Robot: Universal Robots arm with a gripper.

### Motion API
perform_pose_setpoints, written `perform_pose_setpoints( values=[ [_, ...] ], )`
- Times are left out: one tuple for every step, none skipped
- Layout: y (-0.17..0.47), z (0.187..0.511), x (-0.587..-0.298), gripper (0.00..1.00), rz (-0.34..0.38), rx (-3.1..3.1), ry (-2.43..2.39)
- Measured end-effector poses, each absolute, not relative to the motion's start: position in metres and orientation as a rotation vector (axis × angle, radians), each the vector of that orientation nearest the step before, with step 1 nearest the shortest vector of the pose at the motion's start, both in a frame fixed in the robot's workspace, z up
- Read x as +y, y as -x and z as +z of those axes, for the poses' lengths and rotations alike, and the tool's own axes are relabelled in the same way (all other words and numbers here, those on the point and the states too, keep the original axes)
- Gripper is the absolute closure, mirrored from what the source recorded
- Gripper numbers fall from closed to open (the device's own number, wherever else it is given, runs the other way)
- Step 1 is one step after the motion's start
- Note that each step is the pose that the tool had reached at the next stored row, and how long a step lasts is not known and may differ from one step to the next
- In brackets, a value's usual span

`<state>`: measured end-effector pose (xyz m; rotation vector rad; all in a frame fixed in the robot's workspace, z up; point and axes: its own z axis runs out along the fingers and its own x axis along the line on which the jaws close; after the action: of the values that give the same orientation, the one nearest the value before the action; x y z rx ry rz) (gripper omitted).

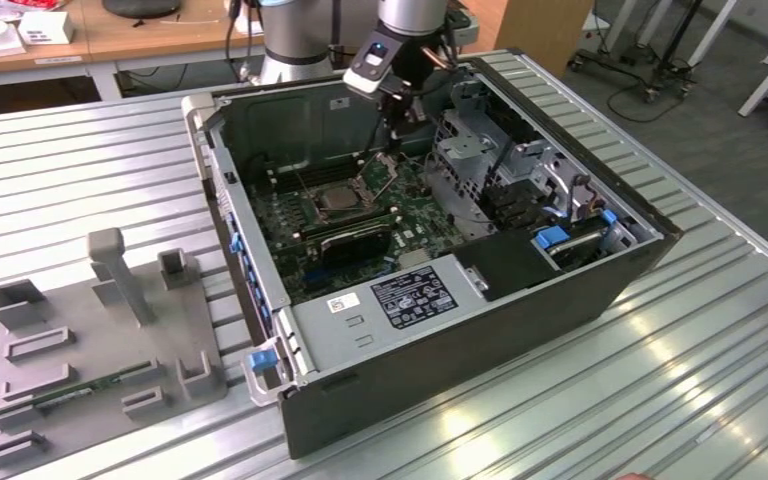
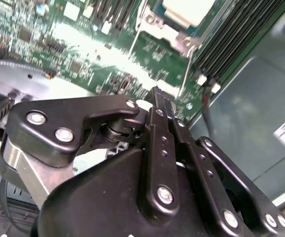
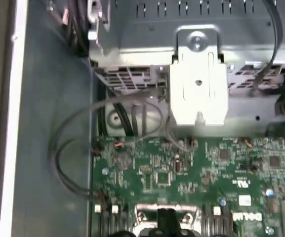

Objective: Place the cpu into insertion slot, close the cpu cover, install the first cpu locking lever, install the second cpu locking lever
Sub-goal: 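Close the cpu cover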

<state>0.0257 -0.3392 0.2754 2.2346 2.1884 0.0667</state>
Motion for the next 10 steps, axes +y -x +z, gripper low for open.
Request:
perform_pose_setpoints(
  values=[
    [-0.029, 0.275, -0.339, 0.89, 0.067, 2.188, -2.235],
    [-0.032, 0.275, -0.339, 0.89, 0.067, 2.188, -2.235],
    [-0.036, 0.275, -0.339, 0.89, 0.067, 2.188, -2.235],
    [-0.038, 0.275, -0.339, 0.89, 0.067, 2.188, -2.235],
    [-0.040, 0.275, -0.339, 0.89, 0.067, 2.188, -2.235],
    [-0.042, 0.275, -0.339, 0.89, 0.067, 2.188, -2.235],
    [-0.043, 0.275, -0.339, 0.89, 0.067, 2.188, -2.235],
    [-0.044, 0.275, -0.339, 0.89, 0.067, 2.188, -2.235],
    [-0.045, 0.274, -0.339, 0.89, 0.067, 2.188, -2.235],
    [-0.045, 0.273, -0.339, 0.89, 0.067, 2.188, -2.235]
  ],
)
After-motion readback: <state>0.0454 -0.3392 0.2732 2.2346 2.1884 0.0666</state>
